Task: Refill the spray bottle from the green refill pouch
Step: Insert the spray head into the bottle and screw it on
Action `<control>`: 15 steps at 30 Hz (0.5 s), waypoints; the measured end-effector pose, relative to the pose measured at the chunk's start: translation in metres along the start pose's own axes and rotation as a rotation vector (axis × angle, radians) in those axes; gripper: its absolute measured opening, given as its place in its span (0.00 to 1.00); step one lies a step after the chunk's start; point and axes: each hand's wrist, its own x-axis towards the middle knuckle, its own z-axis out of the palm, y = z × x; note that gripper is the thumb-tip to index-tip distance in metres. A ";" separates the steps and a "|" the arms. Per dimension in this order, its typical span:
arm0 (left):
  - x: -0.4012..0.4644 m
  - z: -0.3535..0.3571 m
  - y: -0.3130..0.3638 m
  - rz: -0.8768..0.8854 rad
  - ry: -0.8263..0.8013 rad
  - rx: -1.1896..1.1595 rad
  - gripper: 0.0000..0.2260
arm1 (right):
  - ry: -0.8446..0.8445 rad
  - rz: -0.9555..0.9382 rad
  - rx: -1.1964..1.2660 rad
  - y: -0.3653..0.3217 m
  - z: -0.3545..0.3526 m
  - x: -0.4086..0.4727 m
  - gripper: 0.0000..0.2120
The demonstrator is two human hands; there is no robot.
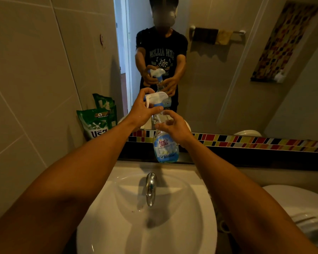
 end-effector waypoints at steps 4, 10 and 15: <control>0.003 -0.002 -0.004 -0.009 -0.003 0.019 0.28 | 0.009 0.025 0.021 0.001 0.000 0.001 0.23; 0.004 -0.001 -0.007 -0.019 -0.003 -0.006 0.27 | 0.010 0.038 0.034 0.005 0.003 0.005 0.22; 0.007 -0.003 -0.011 -0.011 0.006 0.005 0.25 | -0.004 0.044 0.042 0.006 0.003 0.010 0.23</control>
